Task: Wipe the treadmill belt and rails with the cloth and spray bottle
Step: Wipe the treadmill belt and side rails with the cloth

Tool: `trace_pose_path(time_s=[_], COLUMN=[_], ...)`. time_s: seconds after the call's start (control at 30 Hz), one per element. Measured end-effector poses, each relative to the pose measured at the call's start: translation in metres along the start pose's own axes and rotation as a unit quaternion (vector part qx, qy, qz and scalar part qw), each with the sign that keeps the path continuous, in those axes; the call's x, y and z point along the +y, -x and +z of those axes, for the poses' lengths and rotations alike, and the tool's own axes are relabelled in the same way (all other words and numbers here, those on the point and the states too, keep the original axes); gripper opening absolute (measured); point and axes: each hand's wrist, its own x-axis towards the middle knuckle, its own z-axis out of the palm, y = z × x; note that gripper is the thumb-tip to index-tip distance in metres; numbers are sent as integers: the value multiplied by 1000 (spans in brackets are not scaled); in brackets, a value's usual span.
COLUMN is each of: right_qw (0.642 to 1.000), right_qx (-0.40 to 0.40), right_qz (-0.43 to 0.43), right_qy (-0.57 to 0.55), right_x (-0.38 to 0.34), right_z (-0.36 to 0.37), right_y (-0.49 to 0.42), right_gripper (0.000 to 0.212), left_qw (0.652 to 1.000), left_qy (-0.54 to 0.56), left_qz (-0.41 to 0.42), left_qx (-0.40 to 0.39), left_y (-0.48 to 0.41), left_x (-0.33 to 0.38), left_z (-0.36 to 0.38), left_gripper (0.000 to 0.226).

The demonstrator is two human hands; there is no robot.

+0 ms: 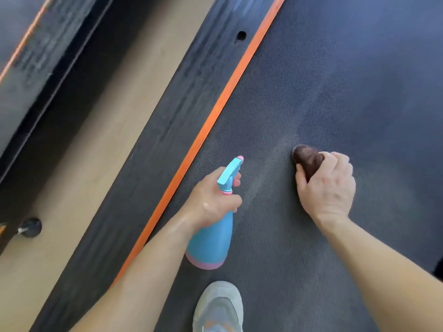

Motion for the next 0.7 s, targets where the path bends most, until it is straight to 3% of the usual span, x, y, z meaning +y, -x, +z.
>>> trace_pose_path(time_s=[0.13,0.23,0.4,0.57,0.7], right_qw=[1000,999,997,997,997], right_qx=[18,19,7,7,23], right_qz=[-8,-27,80,73,72], right_qy=[-7,-10,-19,-19,-19], right_x=[3,7,16,21,22], right_z=[3,-4,-7,-4,-1], right_y=[-5,5,78,97,97], right_gripper=[55,53,52,53,53], left_qw=[997,995,989,989,990], left_qy=[-53,-68,-122,-121,-122], left_qz=[-1,12,35,37,48], left_qx=[-58,-67,-74,-75,-57], left_y=[2,2,7,7,6], left_x=[-1,0,4,13,17], left_z=[4,2,8,16,20], left_gripper=[33,43,38,49,23])
